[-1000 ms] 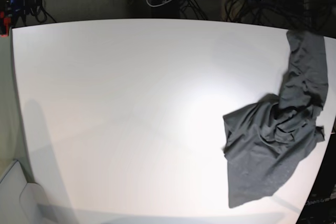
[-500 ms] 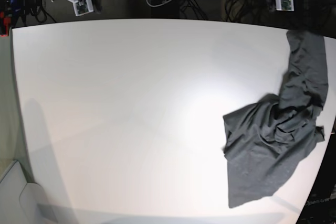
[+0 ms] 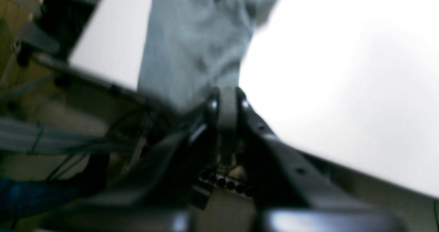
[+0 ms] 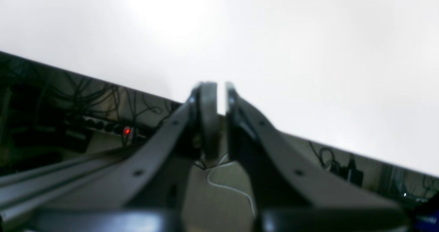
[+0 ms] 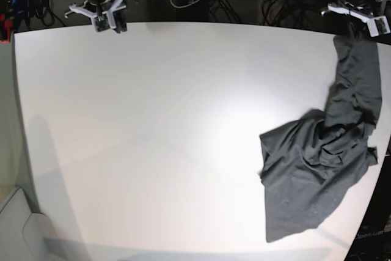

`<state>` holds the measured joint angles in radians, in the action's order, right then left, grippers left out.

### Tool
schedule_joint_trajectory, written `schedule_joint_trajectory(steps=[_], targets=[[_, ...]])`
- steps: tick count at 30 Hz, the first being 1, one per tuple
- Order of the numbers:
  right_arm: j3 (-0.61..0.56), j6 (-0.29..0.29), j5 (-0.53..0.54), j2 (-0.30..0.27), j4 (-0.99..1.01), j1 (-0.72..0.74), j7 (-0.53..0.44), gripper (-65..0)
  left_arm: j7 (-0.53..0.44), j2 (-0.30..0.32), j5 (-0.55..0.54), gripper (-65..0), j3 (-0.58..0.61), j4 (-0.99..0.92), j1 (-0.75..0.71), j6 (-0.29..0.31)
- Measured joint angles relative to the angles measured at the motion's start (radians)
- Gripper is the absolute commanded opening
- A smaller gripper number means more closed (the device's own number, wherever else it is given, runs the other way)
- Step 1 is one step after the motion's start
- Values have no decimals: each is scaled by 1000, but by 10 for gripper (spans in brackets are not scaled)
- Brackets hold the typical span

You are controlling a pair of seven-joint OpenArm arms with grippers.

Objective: Layout the t-shirt on the table in an organized manner, then fold the t-shirt properly
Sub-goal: 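Move the left gripper down onto the bunched grey t-shirt and grasp it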

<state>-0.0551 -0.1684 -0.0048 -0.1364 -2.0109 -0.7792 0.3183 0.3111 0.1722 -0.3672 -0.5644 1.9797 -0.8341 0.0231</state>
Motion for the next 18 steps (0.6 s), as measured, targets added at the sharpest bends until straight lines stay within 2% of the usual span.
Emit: schedule_joint_trajectory(steps=[3,6,8,12,15,18], targets=[[-14,1,0,0,-2,22,-8,-462,134,0,-4,-426,-60,5,74,-2],[-38,0,1,3,-1,31,0,-416,237,-7,-2,-327,-111,4,153,-8],[-39,0,1,4,-1,43,-3,-399,277,-6,-5,-310,-133,4,213,19],[-37,0,1,4,-1,84,17,-394,360,-5,3,-309,-180,4,325,157],[-37,0,0,4,-1,123,84,-394,452,-4,3,-309,-218,2,431,190],[-37,0,1,4,0,161,121,-394,532,-3,3,-309,-265,-5,526,196]])
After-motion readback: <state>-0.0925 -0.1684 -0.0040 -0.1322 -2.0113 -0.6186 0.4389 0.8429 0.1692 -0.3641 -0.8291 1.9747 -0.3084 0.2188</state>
